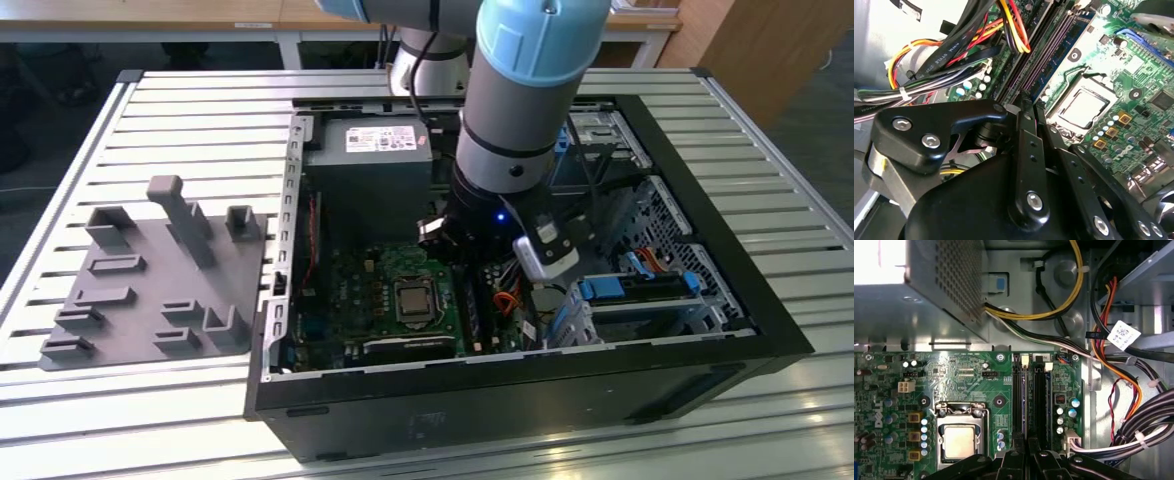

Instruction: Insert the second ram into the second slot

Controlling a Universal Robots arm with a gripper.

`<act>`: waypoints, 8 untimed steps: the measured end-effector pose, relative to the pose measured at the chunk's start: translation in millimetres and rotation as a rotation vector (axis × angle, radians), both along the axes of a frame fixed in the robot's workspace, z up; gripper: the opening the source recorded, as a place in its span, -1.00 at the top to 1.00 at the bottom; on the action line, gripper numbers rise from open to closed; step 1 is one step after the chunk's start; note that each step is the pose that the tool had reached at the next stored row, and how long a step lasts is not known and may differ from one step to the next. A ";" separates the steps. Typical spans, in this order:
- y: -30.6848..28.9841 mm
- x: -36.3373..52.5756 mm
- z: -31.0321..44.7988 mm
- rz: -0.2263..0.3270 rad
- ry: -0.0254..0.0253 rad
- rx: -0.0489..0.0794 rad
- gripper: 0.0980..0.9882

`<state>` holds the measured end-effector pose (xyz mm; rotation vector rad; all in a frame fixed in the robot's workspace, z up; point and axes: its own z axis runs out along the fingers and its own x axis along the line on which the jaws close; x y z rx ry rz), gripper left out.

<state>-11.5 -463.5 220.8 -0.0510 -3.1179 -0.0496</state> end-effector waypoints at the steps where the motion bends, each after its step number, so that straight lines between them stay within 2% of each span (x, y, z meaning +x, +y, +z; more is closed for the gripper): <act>1: 0.0 0.0 -0.2 -0.006 0.0000 0.000 0.90; 8: 0.0 0.0 -2.8 -0.012 0.0000 0.000 0.90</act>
